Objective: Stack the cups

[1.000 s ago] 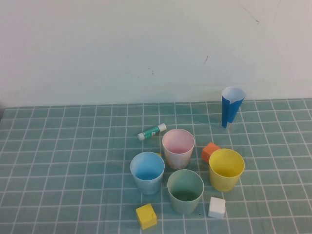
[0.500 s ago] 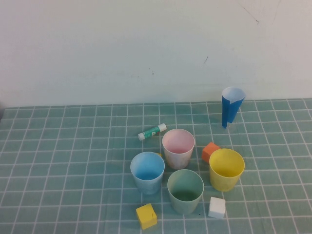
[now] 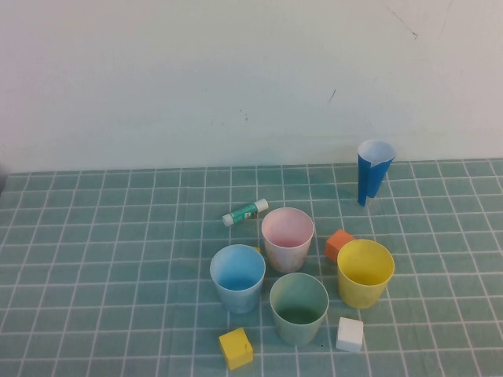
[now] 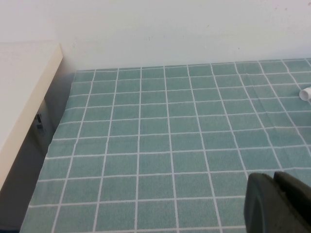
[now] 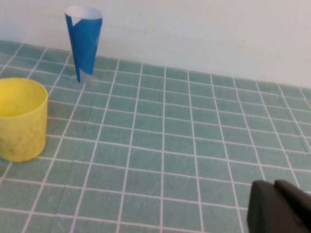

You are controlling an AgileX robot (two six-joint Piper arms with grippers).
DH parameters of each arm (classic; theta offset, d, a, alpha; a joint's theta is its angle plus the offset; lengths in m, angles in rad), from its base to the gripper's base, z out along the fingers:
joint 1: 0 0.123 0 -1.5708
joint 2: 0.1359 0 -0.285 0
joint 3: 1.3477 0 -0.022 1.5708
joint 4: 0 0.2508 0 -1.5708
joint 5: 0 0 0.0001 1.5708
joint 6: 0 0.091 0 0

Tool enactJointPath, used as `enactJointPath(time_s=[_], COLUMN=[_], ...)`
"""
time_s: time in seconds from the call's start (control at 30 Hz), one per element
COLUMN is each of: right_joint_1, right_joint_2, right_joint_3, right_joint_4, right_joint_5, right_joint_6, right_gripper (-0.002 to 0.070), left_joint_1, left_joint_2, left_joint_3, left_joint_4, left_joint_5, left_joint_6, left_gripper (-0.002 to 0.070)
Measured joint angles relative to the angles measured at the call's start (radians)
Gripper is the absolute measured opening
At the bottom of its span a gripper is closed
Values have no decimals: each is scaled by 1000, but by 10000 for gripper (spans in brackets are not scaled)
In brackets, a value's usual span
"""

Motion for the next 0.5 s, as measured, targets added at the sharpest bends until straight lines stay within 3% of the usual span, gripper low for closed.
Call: enactJointPath(time_s=[0.5], right_joint_1=[0], right_joint_2=[0], right_joint_3=[0], right_joint_4=[-2], right_joint_5=[0], right_joint_6=[0], right_gripper=[-1], left_joint_1=[0], left_joint_2=[0], left_joint_3=[0], left_joint_4=[10], left_joint_5=[0], left_joint_6=[0], left_gripper=[-3])
